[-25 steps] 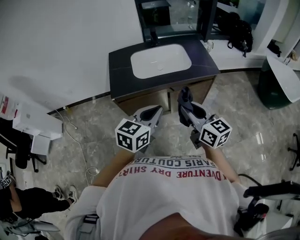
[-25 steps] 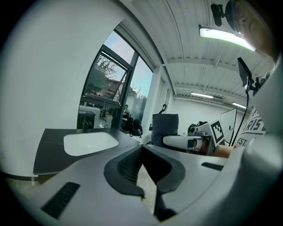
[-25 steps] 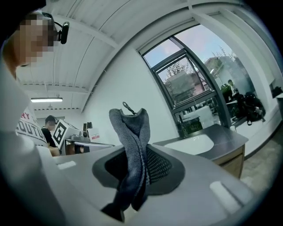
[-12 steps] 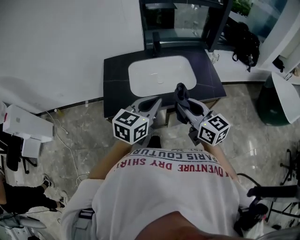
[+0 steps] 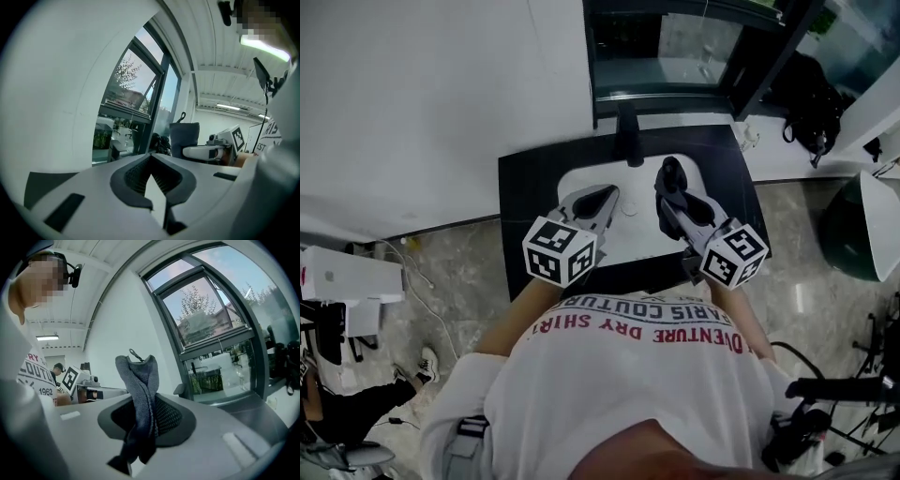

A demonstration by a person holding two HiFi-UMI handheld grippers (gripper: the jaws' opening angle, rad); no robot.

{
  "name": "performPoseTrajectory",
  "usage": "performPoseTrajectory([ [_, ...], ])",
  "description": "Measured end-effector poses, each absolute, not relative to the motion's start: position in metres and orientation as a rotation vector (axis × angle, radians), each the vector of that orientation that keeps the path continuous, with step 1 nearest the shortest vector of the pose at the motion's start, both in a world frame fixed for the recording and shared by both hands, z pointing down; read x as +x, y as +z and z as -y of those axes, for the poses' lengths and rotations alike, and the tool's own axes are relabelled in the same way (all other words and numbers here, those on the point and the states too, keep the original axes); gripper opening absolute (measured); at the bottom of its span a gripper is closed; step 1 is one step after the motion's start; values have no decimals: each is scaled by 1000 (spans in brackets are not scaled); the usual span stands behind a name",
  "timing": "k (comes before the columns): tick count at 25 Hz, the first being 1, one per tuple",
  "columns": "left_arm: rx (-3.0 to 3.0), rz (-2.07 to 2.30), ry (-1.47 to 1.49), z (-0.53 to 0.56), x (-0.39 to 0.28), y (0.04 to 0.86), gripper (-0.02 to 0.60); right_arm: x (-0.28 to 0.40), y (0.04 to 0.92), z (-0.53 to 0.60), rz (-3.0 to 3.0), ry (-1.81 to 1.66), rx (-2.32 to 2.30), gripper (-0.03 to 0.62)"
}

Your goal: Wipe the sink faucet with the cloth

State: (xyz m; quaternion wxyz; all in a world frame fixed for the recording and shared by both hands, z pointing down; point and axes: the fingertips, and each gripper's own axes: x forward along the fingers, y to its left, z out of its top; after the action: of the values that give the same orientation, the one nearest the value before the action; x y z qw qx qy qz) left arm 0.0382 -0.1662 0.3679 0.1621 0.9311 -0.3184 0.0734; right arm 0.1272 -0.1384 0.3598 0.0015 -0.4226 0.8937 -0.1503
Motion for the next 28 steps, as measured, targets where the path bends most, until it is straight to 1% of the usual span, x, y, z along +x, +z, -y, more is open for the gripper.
performPoseTrajectory([
  [4, 2634, 858, 264, 206, 41, 378, 2, 122, 360, 182, -2843, -480, -1302, 78],
  [17, 2532, 892, 306, 245, 57, 400, 2, 137, 389, 228, -2977, -558, -1207, 78],
  [23, 2527, 920, 309, 252, 53, 398, 2, 137, 376, 257, -3134, -264, -1270, 78],
  [28, 2542, 915, 307, 250, 53, 392, 1, 126, 343, 291, -3252, 145, -1262, 78],
])
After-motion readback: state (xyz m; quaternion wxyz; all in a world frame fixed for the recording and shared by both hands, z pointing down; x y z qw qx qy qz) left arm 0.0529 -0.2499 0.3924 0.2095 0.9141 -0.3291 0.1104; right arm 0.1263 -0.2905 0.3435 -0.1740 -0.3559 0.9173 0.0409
